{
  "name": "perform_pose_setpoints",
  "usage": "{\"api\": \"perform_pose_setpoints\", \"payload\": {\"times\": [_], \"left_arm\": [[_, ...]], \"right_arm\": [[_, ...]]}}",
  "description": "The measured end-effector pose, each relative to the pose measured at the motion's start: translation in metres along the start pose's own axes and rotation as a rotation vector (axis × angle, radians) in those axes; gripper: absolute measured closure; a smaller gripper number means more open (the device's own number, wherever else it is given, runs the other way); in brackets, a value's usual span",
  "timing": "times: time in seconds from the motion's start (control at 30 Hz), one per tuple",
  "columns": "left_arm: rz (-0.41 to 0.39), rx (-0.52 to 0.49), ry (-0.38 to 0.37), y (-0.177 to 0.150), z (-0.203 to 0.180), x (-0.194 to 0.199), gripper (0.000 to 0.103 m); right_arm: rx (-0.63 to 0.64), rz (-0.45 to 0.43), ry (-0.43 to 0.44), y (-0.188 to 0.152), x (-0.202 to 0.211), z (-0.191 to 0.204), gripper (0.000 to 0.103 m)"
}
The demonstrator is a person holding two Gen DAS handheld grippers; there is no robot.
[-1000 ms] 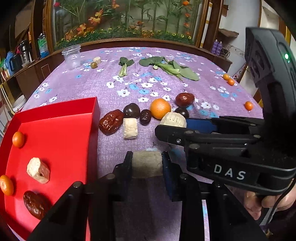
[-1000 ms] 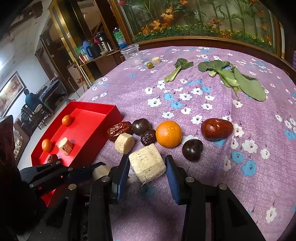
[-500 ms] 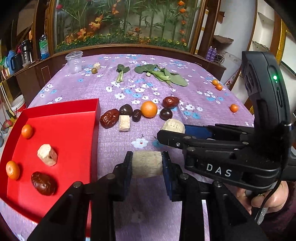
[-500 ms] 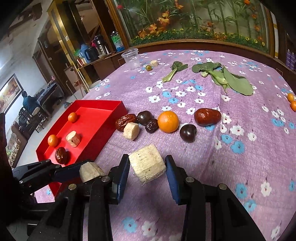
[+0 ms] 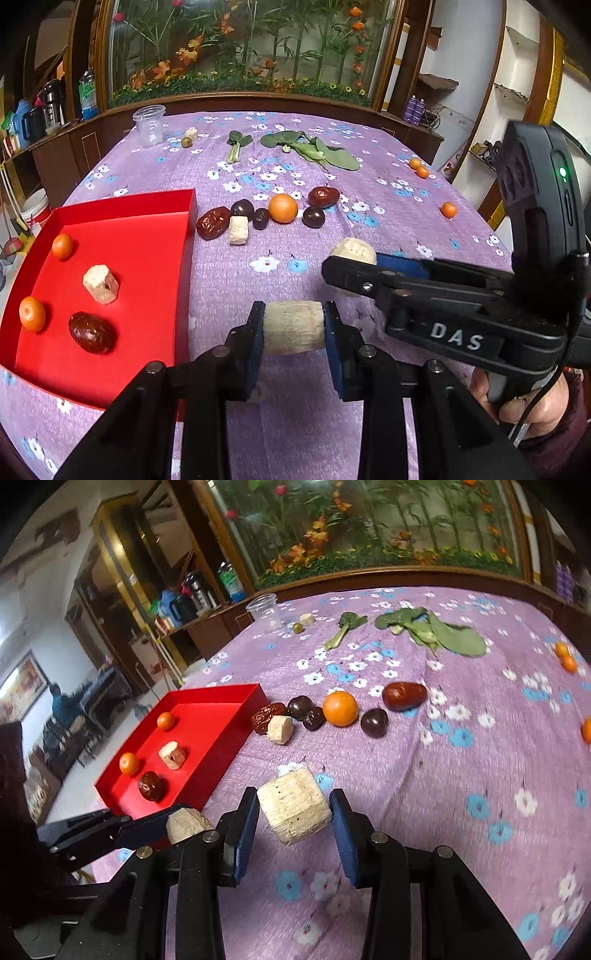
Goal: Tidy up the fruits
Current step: 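Carry the cylinder chunk and square chunk into the red tray and open both tools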
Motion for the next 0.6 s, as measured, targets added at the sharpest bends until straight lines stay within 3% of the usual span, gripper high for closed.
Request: {"api": "perform_pose_setpoints", "payload": {"times": [0.23, 0.6], "left_arm": [[-0.012, 0.021, 0.002, -0.004, 0.004, 0.005, 0.073], [-0.063, 0.107, 0.037, -0.005, 0.043, 0.026, 0.073]], "right_arm": [[-0.044, 0.015, 0.020, -0.012, 0.005, 0.001, 0.060], [0.000, 0.007, 0.045, -0.012, 0.012, 0.031, 0.060]]}}
Point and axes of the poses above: each gripper's, at about its wrist camera, not at the fingertips, and x roughly against the way its jaws point, z to its left, y to its top, the point moved 8 cm from there along -x, roughly the way its jaws point, and after that the axes turned 15 degrees about -y, right-handed, at the moved point
